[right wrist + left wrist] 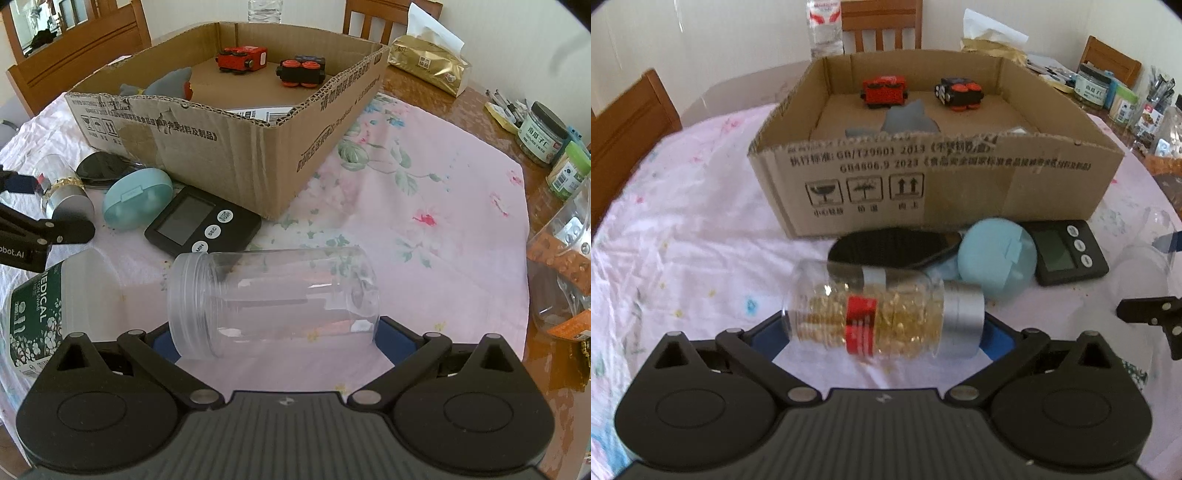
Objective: Organize rigid objects
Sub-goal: 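Grasp the clear plastic jar with the right tool while the left tool grasps the gold capsule bottle, then drop the clear jar into the box with the right tool while the left tool drops the capsule bottle in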
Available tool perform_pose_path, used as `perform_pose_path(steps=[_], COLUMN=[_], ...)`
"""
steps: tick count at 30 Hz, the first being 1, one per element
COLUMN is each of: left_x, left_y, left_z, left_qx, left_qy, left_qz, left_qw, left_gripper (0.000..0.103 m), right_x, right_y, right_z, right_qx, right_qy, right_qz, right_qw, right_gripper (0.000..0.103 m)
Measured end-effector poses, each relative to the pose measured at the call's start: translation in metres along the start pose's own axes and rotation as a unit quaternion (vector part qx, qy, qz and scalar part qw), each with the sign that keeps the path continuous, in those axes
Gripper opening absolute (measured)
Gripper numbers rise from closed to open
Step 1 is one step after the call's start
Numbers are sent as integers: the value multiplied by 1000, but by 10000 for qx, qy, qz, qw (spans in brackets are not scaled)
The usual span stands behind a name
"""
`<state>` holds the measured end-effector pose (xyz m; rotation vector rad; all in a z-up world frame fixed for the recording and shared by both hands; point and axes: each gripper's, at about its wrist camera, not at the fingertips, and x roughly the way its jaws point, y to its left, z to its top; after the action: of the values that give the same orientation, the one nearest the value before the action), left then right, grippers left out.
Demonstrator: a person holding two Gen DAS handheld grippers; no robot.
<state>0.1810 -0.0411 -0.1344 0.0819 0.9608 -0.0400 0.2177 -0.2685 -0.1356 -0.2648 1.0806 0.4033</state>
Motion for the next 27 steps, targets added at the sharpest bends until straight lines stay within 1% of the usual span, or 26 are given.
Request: perform_pose_path(steps=[4, 7, 9, 13, 14, 21, 24, 25, 27], left_x=[-4, -6, -7, -7, -7, -10, -9, -9, -7], left_y=[-1, -1, -1, 0, 0, 2, 3, 4, 4], left_z=[3, 4, 6, 7, 7, 6, 7, 7, 8], left_qx=[45, 98, 114, 61, 50, 67, 29, 27, 65], left_qy=[-102, -164, -157, -106, -109, -117, -66, -33, 8], left_qz=[50, 95, 93, 56, 56, 16, -70, -93, -146], left_qw=[9999, 9998, 9998, 9999, 9999, 9999, 9999, 9999, 9999], left_gripper=[102, 102, 102, 102, 101, 100, 99, 99, 94], right_x=[1, 3, 3, -3, -5, -8, -9, -9, -8], right_y=[0, 1, 1, 3, 4, 9, 9, 10, 12], right_z=[2, 7, 10, 17, 18, 25, 26, 26, 27], right_qx=[41, 55, 49, 37, 37, -54, -55, -65, -102], right_qy=[37, 143, 179, 106, 92, 165, 152, 165, 220], right_qz=[-23, -35, -62, -65, -62, -160, -174, -206, -270], right_qw=[10000, 9999, 9998, 9999, 9999, 9997, 9997, 9996, 9993], right_gripper=[103, 103, 103, 103, 103, 103, 103, 102, 98])
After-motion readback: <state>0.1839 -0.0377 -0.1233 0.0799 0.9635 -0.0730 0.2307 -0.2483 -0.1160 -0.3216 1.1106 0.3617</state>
